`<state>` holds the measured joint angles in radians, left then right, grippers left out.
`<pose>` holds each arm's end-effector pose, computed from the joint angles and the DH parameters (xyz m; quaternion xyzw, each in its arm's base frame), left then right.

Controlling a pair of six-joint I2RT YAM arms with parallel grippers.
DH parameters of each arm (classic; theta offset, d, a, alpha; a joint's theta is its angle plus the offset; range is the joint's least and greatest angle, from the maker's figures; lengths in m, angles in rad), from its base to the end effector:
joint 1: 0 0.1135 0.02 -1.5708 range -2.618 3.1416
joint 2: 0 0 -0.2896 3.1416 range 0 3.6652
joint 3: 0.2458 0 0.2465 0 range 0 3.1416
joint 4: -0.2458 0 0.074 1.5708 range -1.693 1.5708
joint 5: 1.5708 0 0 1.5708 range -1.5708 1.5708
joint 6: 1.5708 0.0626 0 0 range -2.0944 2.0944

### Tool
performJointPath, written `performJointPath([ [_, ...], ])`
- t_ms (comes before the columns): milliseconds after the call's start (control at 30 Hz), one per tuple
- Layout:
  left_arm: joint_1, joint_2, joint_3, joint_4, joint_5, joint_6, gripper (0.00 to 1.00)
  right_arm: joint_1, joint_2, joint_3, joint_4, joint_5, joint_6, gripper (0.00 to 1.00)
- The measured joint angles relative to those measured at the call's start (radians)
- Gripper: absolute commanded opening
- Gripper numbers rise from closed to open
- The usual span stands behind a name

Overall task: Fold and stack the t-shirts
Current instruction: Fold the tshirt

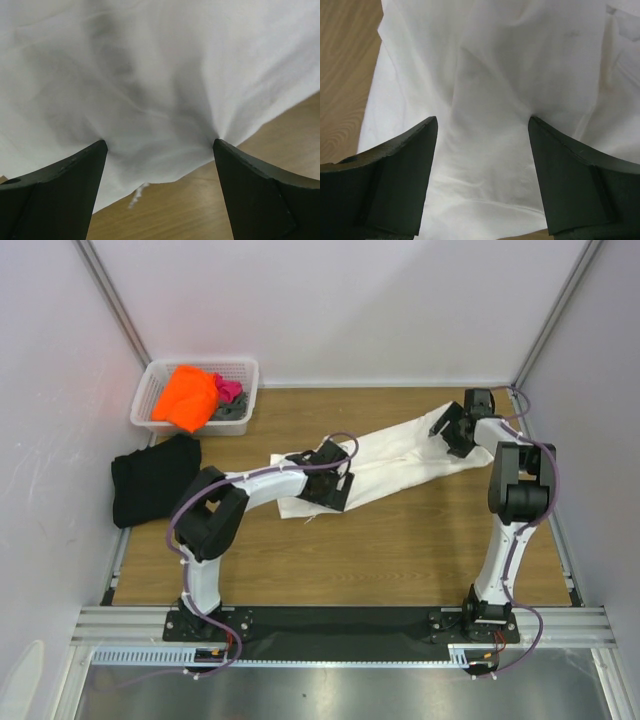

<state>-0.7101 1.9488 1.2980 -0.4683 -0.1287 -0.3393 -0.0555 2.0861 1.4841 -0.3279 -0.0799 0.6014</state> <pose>0.3183 -0.2630 0.1631 0.1651 0.9586 -0.0577 0.2248 0.4748 -0.0214 0.1702 0.2940 0.9017 0.1213 0.2929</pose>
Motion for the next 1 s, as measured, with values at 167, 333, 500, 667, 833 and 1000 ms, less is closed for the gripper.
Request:
performJointPath([
  [167, -0.098, -0.031, -0.027, -0.023, 0.025, -0.087, 0.93, 0.014, 0.112, 0.148, 0.045, -0.024, -0.015, 0.78],
  [333, -0.202, -0.089, -0.084, -0.042, 0.126, -0.19, 0.93, 0.06, 0.19, 0.246, 0.093, -0.027, -0.039, 0.79],
  [500, -0.291, -0.107, -0.107, -0.015, 0.225, -0.253, 0.93, 0.156, 0.277, 0.377, 0.095, -0.033, -0.073, 0.79],
  [667, -0.354, -0.106, -0.107, -0.013, 0.264, -0.271, 0.93, 0.258, 0.316, 0.431, 0.114, -0.042, -0.099, 0.79],
  [833, -0.374, -0.122, -0.1, -0.083, 0.242, -0.27, 0.95, 0.309, 0.377, 0.58, 0.006, -0.092, -0.13, 0.79],
  [1000, -0.351, -0.219, -0.061, -0.203, 0.149, -0.262, 0.96, 0.326, 0.364, 0.689, -0.116, -0.136, -0.16, 0.82],
])
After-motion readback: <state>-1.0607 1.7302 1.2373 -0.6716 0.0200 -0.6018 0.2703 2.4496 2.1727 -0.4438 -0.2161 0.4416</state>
